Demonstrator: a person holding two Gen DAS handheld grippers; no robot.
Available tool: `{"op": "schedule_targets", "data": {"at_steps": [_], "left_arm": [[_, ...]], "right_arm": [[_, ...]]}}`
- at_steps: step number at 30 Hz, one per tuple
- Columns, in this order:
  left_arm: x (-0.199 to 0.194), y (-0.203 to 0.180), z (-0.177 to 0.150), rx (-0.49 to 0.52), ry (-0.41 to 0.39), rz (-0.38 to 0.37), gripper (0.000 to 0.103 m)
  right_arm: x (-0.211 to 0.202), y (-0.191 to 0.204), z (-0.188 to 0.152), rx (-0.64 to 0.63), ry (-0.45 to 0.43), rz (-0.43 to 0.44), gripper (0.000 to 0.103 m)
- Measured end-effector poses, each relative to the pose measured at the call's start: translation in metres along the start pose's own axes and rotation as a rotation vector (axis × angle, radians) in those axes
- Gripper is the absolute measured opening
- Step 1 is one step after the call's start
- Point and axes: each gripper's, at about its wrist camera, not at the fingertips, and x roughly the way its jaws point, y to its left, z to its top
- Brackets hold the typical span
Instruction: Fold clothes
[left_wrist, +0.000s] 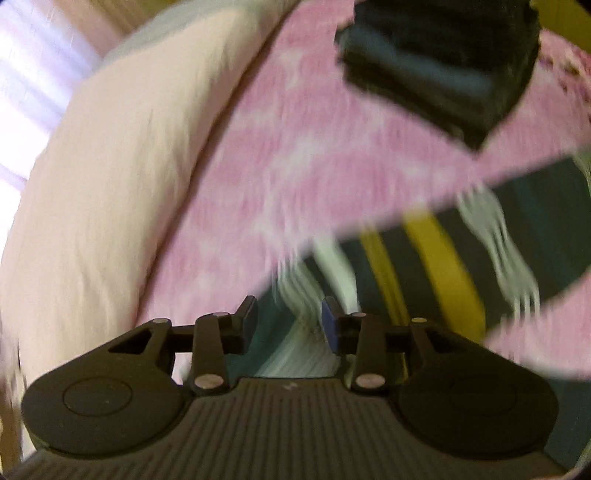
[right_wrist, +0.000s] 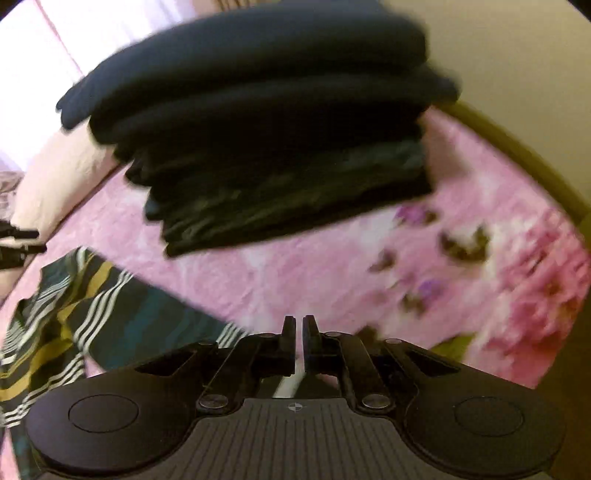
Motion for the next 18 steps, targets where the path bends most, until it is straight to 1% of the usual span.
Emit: {"op": "schedule_targets", "data": {"at_steps": [4, 6, 8, 9, 10, 11, 14, 16, 17, 18], "left_arm": [[-0.012, 0.007, -0.082, -0.106, 0.126, 0.022, 0.035], [-0.021, 0.01, -0.125, -0.169, 0.195, 0.034, 0.035], [-0.036, 0.013, -0.162, -0.209, 0.24, 0.064, 0.035], [-0.045, 0.015, -0.18, -0.226, 0.26, 0.082, 0.036], [-0.054, 0.017, -0.196, -0.244, 0.275, 0.096, 0.036], [-0.063, 0.02, -0.213, -0.271, 0.287, 0.109, 0.037], [-0.087, 0.034, -0.26, -0.365, 0.308, 0.144, 0.04], [-0.099, 0.042, -0.289, -0.421, 0.317, 0.158, 0.042], [-0.103, 0.045, -0.304, -0.443, 0.32, 0.162, 0.043], [-0.106, 0.047, -0.319, -0.46, 0.323, 0.164, 0.045]], "right_arm": [[0.036, 0.021, -0.036, 0.029, 0.096, 0.127, 0.006], [0.06, 0.027, -0.053, 0.061, 0.157, 0.168, 0.006], [0.081, 0.028, -0.064, 0.049, 0.23, 0.101, 0.005], [0.082, 0.029, -0.065, 0.04, 0.224, 0.087, 0.005], [0.08, 0.036, -0.062, 0.01, 0.23, 0.035, 0.006], [0.077, 0.047, -0.058, -0.039, 0.233, -0.037, 0.006], [0.06, 0.084, -0.049, -0.153, 0.179, -0.139, 0.006], [0.048, 0.111, -0.045, -0.192, 0.144, -0.098, 0.007], [0.043, 0.127, -0.044, -0.219, 0.128, -0.087, 0.023], [0.039, 0.146, -0.044, -0.255, 0.112, -0.079, 0.049]]}}
